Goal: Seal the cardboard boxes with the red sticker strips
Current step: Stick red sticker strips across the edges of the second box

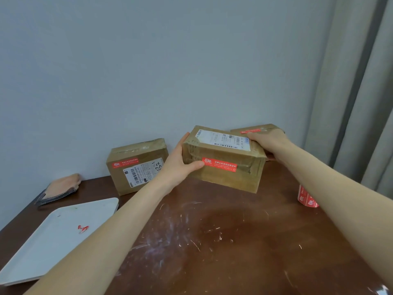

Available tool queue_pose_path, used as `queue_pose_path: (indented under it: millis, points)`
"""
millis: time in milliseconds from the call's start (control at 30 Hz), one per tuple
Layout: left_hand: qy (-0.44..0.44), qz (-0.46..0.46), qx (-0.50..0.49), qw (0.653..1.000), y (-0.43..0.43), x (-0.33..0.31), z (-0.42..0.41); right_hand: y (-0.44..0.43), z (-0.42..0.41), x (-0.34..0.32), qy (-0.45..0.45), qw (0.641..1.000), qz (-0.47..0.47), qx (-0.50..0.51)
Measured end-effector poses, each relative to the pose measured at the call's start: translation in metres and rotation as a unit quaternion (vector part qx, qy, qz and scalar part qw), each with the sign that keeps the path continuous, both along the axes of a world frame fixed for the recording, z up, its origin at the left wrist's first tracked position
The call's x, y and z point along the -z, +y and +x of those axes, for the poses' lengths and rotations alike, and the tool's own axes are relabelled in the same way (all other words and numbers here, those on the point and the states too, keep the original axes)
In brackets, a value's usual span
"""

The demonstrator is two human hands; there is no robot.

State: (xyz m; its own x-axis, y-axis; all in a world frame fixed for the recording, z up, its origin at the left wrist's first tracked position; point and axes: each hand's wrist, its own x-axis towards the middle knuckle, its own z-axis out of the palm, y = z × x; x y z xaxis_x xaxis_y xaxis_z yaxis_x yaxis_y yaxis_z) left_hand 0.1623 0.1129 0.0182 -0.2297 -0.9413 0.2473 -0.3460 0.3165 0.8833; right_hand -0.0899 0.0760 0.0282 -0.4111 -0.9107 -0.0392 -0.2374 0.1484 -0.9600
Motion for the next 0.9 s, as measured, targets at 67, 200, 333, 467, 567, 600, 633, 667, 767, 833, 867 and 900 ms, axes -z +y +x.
queue_pose_path:
  millis: [67,200,333,467,567,600,633,667,767,833,867,900]
  points:
    - [0.017,0.009,-0.004,1.000,-0.005,-0.001,-0.001,-0.002,0.002,0.000,0.016,1.000,-0.012,0.006]
    - [0.093,0.038,-0.080,0.992,-0.022,-0.005,-0.009,-0.013,0.008,0.008,0.038,0.998,-0.050,-0.011]
    - [0.128,0.063,-0.121,0.982,-0.048,0.003,-0.010,-0.030,0.019,0.020,0.068,0.995,-0.071,-0.034]
    - [0.167,0.072,-0.125,0.975,-0.072,0.015,-0.012,-0.049,0.031,0.028,0.077,0.992,-0.086,-0.042]
    - [0.181,0.093,-0.134,0.970,-0.090,0.023,-0.013,-0.066,0.036,0.036,0.081,0.992,-0.091,-0.028]
    - [0.186,0.103,-0.133,0.968,-0.096,0.027,-0.014,-0.071,0.037,0.039,0.088,0.992,-0.088,-0.027]
    - [0.186,0.110,-0.134,0.967,-0.101,0.031,-0.016,-0.077,0.039,0.041,0.093,0.992,-0.083,-0.026]
    - [0.184,0.118,-0.135,0.966,-0.107,0.035,-0.018,-0.082,0.041,0.045,0.094,0.992,-0.077,-0.024]
    - [0.176,0.131,-0.138,0.966,-0.121,0.047,-0.021,-0.095,0.043,0.056,0.099,0.992,-0.068,-0.029]
    - [0.174,0.138,-0.140,0.965,-0.130,0.053,-0.019,-0.101,0.044,0.060,0.113,0.990,-0.072,-0.033]
    - [0.168,0.139,-0.138,0.966,-0.134,0.056,-0.019,-0.104,0.044,0.061,0.120,0.989,-0.075,-0.034]
    - [0.157,0.137,-0.137,0.969,-0.137,0.058,-0.018,-0.106,0.045,0.062,0.127,0.988,-0.078,-0.033]
